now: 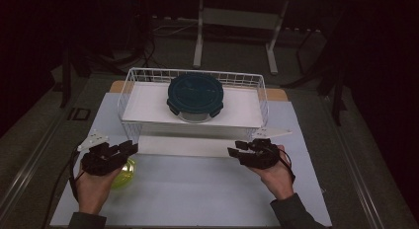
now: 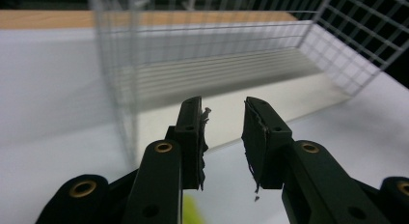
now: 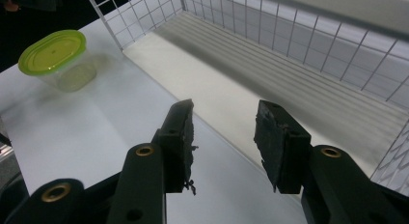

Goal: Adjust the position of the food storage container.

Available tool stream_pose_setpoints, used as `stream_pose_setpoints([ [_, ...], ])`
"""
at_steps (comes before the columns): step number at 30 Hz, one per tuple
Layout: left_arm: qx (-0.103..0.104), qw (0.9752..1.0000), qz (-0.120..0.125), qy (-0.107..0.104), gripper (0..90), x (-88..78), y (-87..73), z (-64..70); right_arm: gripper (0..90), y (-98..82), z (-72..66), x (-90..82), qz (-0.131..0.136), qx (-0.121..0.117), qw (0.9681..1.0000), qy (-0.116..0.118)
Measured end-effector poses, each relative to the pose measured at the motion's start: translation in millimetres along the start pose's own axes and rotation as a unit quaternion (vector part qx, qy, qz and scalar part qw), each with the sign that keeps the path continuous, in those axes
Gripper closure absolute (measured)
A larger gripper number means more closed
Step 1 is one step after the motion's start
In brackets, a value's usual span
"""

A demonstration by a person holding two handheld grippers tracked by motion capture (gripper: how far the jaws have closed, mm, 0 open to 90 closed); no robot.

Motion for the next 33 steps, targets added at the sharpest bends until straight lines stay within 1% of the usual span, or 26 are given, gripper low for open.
stream_pose_setpoints([
  [1,-0.004,1.0000,0.001,0.003,69.3,-1.3,-1.3,-4.2,57.0,-0.4,-0.1,0.4,0.000,-0.001,1.0000,0.001],
  [3,-0.013,0.9998,0.004,0.016,69.4,-4.9,-3.9,-13.7,56.9,-1.0,-0.4,0.9,-0.001,-0.001,1.0000,0.001],
  [5,-0.021,0.9995,0.002,0.024,70.2,-8.5,-7.8,-22.8,56.8,-1.6,-0.5,0.9,-0.001,0.000,1.0000,0.002],
  [7,-0.023,0.9993,-0.005,0.029,74.6,-11.3,-13.1,-30.5,56.7,-2.4,-0.2,1.4,-0.002,0.000,1.0000,0.002],
  [11,-0.029,0.9984,-0.017,0.045,81.3,-15.3,-23.9,-43.8,56.7,-4.2,-1.0,3.6,-0.004,0.002,1.0000,0.003],
  [14,-0.037,0.9975,-0.019,0.057,89.2,-19.0,-31.3,-54.2,56.6,-5.4,-2.0,5.0,-0.005,0.000,1.0000,0.004],
  [15,-0.042,0.9970,-0.020,0.062,89.7,-20.3,-33.8,-57.8,56.6,-5.6,-2.3,5.2,-0.006,0.000,1.0000,0.005],
  [19,-0.063,0.9953,-0.021,0.070,90.0,-25.2,-43.7,-69.7,56.5,-5.5,-1.8,5.3,-0.005,0.000,1.0000,0.004],
  [26,-0.085,0.9923,-0.024,0.086,90.0,-32.7,-59.5,-85.2,56.4,-5.6,-3.0,5.6,-0.006,-0.002,1.0000,0.005],
  [31,-0.101,0.9910,-0.027,0.084,90.0,-35.0,-70.8,-92.4,56.2,-5.4,-3.1,5.4,-0.007,-0.001,1.0000,0.005],
  [33,-0.103,0.9907,-0.033,0.083,90.0,-34.3,-75.6,-93.7,56.2,-5.4,-3.1,5.4,-0.007,-0.001,1.0000,0.005],
])
Point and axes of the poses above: each handheld gripper's, and its own axes: x roughly forward along the jaws, y roughly out of its top, z roughly to its right, the point moved 10 cm from there along x, roughly forward along the jaws, and after that the axes turned 5 degrees about -z, right-handed, at the moved point
